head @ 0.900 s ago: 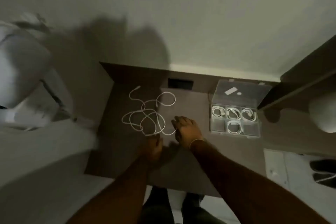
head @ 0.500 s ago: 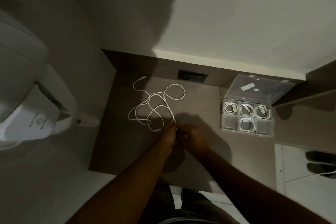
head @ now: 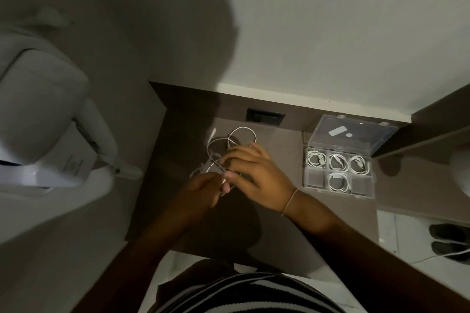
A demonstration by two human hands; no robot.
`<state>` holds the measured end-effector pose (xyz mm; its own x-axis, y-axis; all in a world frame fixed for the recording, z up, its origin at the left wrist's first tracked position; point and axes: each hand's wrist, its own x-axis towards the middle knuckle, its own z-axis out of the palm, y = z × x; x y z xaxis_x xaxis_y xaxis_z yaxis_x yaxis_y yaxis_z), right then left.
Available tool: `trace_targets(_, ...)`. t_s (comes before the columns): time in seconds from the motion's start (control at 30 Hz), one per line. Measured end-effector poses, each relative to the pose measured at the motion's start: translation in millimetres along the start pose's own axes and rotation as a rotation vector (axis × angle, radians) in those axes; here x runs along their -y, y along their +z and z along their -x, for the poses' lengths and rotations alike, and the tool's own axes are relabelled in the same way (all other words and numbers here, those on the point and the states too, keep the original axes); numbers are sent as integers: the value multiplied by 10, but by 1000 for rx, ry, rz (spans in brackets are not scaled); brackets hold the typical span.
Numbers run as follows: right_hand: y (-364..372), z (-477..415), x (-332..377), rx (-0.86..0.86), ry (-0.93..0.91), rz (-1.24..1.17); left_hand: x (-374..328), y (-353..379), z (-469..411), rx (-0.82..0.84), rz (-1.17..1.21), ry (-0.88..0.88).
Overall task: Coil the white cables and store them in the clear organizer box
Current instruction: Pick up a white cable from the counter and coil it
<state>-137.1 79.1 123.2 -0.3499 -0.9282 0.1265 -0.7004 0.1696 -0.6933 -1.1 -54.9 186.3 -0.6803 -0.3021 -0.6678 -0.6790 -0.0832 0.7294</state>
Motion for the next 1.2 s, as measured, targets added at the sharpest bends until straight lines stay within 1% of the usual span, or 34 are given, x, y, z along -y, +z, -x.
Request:
trace_targets(0.03, -75, -43, 114, 9, 22, -166, -101, -66, 122, 63, 62, 27)
trace_targets(0.07, -158, -89, 240, 9, 72, -397, -199, -127, 245, 132, 153, 57)
trace_targets(0.1, -230, -142, 353, -18, 140, -609, -293, -180, 343, 188, 263, 93)
trace_targets(0.13, -285, -197, 452, -69, 203, -742, -389, -233, 424, 232, 383, 141)
trace_targets(0.17, -310, -252, 547, -117, 266, -784, -486, -277, 479, 268, 511, 218)
trace_targets(0.23, -277, -304, 690, -125, 356, -796, -662, -336, 490, 323, 776, 445)
trace_targets(0.27, -250, -297, 758, -90, 352, -797, -744, -363, 441, 309, 872, 556)
trace_targets(0.3, -227, -264, 831, -31, 320, -775, -816, -372, 351, 229, 895, 652)
trace_targets(0.37, -257, -176, 963, 64, 246, -657, -936, -335, 127, -48, 758, 770)
trace_targets(0.4, -351, -149, 997, 61, 212, -563, -972, -287, 35, -167, 658, 782)
trace_targets(0.43, -497, -137, 1003, 44, 185, -463, -977, -208, -36, -264, 514, 787)
trace_targets(0.47, -685, -129, 1000, 53, 155, -339, -946, -127, -82, -337, 313, 805)
trace_targets(0.5, -899, -123, 1013, 109, 118, -189, -900, -49, -91, -365, 81, 830)
trace_targets(0.53, -1127, -99, 1022, 193, 86, -43, -855, 34, -82, -332, -111, 864)
trace_targets(0.57, -1346, -67, 1032, 263, 67, 58, -819, 116, -53, -260, -219, 880)
trace_targets(0.6, -1548, -32, 1041, 280, 63, 90, -801, 196, -3, -157, -212, 866)
trace_targets(0.63, -1731, -7, 1057, 250, 65, 77, -789, 288, 60, -57, -103, 828)
trace_targets(0.7, -1996, -6, 1111, 143, 36, -2, -782, 422, 197, 91, 160, 753)
trace_targets(0.77, -2089, -32, 1128, 74, -25, -51, -810, 500, 335, 180, 256, 736)
trace_targets(0.8, -2079, -56, 1129, 22, -47, -71, -829, 503, 399, 235, 282, 768)
trace_targets(0.87, -1962, -128, 1091, -148, -35, -160, -875, 480, 505, 344, 380, 811)
trace_targets(0.97, -1614, -253, 1018, -381, 52, -376, -926, 477, 611, 491, 601, 778)
trace_targets(1.0, -1478, -274, 1002, -423, 106, -466, -942, 471, 638, 511, 668, 781)
trace_targets(1.07, -1216, -261, 974, -428, 259, -597, -977, 390, 638, 522, 771, 839)
trace_targets(1.13, -952, -133, 926, -313, 352, -659, -1038, 236, 610, 516, 826, 927)
trace_targets(1.17, -836, -43, 929, -229, 358, -728, -1068, 163, 577, 478, 819, 969)
trace_targets(1.2, -750, 46, 953, -137, 339, -781, -1081, 103, 536, 386, 783, 986)
